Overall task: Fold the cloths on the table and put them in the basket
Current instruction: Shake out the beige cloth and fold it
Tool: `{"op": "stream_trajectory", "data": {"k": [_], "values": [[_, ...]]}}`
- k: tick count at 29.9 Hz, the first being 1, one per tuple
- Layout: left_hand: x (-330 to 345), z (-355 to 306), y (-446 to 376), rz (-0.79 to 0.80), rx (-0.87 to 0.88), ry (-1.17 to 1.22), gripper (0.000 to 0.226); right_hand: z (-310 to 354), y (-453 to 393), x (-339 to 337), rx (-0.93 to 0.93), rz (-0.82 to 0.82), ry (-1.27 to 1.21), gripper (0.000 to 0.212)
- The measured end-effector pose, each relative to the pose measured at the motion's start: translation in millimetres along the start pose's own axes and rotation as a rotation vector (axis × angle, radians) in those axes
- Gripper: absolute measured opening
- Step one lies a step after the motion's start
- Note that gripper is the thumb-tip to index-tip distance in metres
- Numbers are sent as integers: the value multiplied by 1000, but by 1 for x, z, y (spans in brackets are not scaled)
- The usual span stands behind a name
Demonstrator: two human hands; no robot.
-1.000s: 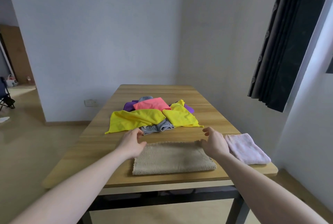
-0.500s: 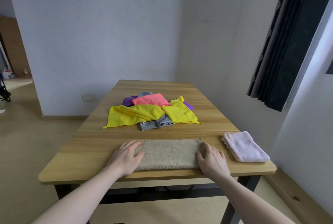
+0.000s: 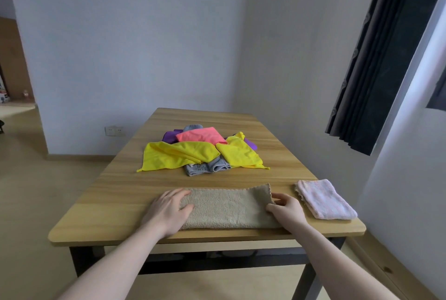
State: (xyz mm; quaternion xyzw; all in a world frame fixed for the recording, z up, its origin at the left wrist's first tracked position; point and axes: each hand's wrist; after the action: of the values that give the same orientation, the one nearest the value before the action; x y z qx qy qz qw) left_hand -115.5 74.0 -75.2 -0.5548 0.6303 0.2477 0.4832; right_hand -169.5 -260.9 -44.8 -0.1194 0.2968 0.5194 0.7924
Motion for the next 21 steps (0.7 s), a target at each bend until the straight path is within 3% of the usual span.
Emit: {"op": "stream_trajectory", "data": {"k": [9, 16, 21], "values": [[0, 0, -3, 10, -10, 16, 58, 48, -10, -13, 0, -3, -81, 12], [-5, -5, 0, 9, -50, 69, 54, 105, -8, 5, -41, 54, -143, 18], [-8, 3, -1, -117, -109, 221, 42, 141, 10, 41, -104, 139, -163, 19]]}}
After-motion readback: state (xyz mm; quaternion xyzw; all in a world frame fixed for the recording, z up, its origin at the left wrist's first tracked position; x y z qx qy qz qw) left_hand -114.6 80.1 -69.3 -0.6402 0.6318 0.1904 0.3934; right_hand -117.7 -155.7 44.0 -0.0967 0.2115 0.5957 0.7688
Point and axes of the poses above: each hand's wrist, its own y-axis away from the middle knuckle, its own x-axis out of the palm, z = x × y, and after that the axes turned 4 degrees about x, right-handed
